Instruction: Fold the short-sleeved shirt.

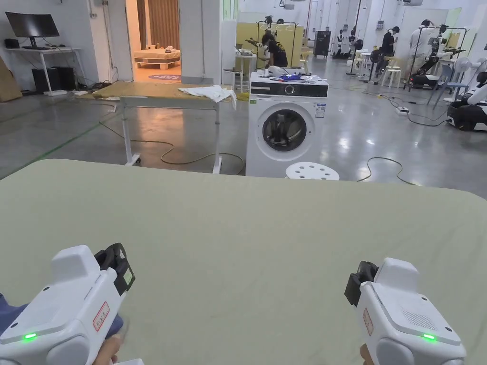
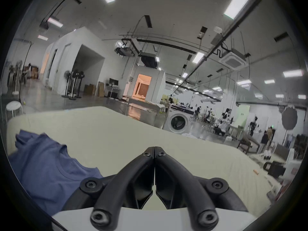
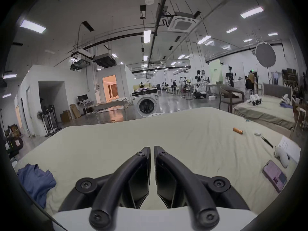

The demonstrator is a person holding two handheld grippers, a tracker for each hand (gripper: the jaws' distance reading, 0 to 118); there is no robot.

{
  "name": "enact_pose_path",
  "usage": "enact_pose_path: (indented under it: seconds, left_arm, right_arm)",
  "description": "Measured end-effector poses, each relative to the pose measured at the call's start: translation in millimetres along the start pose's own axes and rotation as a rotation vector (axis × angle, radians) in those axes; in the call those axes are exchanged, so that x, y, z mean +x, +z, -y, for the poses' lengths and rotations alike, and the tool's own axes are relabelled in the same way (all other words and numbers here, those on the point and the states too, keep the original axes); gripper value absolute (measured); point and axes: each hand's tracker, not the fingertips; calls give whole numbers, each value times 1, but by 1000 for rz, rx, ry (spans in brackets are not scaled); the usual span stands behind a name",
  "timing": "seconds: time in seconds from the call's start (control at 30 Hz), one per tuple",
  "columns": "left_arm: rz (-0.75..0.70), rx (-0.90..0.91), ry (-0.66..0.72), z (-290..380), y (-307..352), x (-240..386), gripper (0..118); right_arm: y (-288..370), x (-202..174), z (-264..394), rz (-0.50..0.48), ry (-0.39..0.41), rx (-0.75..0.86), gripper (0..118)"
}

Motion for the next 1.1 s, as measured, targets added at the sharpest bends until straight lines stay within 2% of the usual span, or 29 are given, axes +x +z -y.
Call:
enact_pose_path:
  seconds: [0.2, 0.33, 0.47, 0.57, 0.73, 0.8, 0.87, 0.9, 0.93, 1.1]
  left_arm:
    - [-45, -71, -169, -13, 6, -15, 0]
    - [-90, -124, -244, -19, 18, -49, 0]
    - [-190, -244, -228, -30, 28, -106, 0]
    - [-220, -403, -190, -32, 28, -160, 0]
    - [-307, -651, -209, -13, 25, -234, 4]
    - [-287, -702, -143, -5, 23, -256, 20]
    - [-278, -764, -91, 8, 18, -274, 72]
    - [-273, -786, -86, 14, 14, -279, 87]
    - [-254, -817, -81, 22, 11, -283, 94]
    - [-265, -950, -176, 61, -3, -285, 93]
  right_arm:
    - [1, -17, -5, -16, 115, 19, 4]
    - [-1, -30, -4, -42, 164, 19, 4]
    - [-7, -42, 1, -73, 177, -5, 4]
    - [-11, -50, 7, -98, 185, -33, 4]
    - [-17, -63, 17, -129, 208, -66, 4]
    - [-21, -66, 20, -135, 214, -79, 4]
    - [-23, -70, 22, -142, 218, -93, 4]
    - [-23, -71, 23, -146, 220, -98, 4]
    - [-23, -72, 23, -148, 225, -102, 4]
    - [-24, -74, 26, -151, 263, -111, 4]
